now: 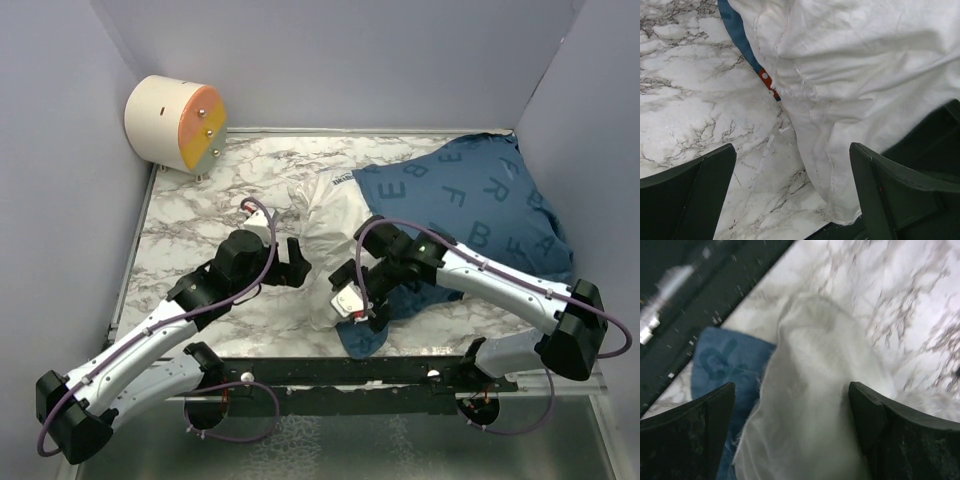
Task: Put the pillow into the pillowcase
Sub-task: Stuff the pillow into the pillowcase.
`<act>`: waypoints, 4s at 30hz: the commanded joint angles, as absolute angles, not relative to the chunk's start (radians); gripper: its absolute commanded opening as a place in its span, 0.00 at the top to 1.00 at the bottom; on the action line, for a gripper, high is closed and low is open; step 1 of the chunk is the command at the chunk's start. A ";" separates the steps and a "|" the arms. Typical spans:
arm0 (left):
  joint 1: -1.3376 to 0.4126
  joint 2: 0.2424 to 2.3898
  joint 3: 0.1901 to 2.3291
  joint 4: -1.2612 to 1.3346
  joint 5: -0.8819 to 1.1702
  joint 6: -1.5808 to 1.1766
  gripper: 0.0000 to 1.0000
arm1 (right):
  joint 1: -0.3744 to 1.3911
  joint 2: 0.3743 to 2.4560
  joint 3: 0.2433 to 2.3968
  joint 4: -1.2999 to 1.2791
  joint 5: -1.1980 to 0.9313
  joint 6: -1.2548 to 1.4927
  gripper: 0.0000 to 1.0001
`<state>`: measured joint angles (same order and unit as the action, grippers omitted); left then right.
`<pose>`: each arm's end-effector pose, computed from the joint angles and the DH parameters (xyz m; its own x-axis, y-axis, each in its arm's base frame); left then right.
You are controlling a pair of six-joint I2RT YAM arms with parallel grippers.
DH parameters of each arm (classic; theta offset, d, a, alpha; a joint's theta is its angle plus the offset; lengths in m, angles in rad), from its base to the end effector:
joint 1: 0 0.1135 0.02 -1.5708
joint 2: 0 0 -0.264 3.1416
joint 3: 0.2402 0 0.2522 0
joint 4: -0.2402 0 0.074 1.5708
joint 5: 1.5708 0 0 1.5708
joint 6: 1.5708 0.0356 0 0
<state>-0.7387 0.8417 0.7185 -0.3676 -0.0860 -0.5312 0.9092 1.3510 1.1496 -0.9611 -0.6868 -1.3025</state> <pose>0.1434 -0.1264 0.2882 -0.6119 -0.1253 -0.7809 0.3536 0.8398 -0.4119 0.1387 0.2149 0.2877 0.5880 -0.4585 -0.6664 -0.7465 -0.6250 -0.2286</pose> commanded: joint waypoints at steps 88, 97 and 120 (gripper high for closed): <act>-0.986 0.773 0.305 0.366 -0.095 -0.906 1.00 | 0.453 1.242 1.168 -1.306 -0.880 -1.235 0.68; -0.992 0.908 0.278 0.517 -0.031 -0.856 1.00 | 0.490 1.378 1.707 -1.242 -1.150 -0.913 0.26; -0.995 0.695 0.219 0.278 -0.197 -0.841 1.00 | 0.763 1.493 1.087 -0.392 0.252 -0.799 0.90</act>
